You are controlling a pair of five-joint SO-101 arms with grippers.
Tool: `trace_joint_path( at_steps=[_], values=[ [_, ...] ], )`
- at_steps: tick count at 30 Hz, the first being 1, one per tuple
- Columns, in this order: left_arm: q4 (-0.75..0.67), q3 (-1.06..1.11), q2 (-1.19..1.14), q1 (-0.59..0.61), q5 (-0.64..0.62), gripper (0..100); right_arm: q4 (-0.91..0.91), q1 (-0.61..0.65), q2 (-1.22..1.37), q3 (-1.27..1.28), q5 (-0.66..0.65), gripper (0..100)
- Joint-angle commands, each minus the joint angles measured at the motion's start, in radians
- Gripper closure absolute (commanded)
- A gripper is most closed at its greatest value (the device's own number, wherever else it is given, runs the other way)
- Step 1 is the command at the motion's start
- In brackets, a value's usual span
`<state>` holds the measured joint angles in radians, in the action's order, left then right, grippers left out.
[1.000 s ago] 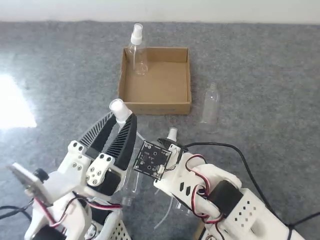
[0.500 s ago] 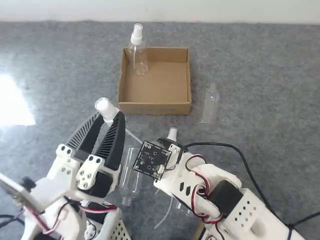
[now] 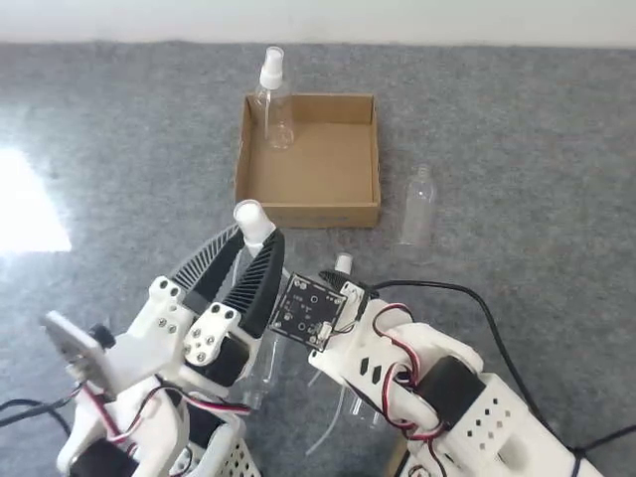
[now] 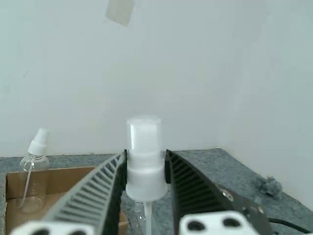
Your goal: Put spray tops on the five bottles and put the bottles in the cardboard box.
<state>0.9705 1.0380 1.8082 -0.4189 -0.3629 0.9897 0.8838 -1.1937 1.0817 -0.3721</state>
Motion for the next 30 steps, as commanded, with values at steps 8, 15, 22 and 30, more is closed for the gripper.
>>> trace_joint_path(
  at_steps=[8, 15, 22, 30],
  values=[
    [0.008, 0.015, 0.017, -0.003, 0.063, 99, -0.015, -0.016, -0.035, -0.015, -0.003, 86.6],
    [0.009, 0.031, 0.017, -0.003, 0.066, 99, -0.015, -0.018, -0.036, -0.015, -0.003, 86.6],
    [0.023, 0.056, 0.017, -0.008, 0.1, 99, -0.016, -0.018, -0.036, -0.02, -0.003, 86.6],
    [0.037, 0.076, 0.017, -0.009, 0.109, 99, -0.007, -0.018, -0.036, -0.032, -0.003, 86.6]
  ],
)
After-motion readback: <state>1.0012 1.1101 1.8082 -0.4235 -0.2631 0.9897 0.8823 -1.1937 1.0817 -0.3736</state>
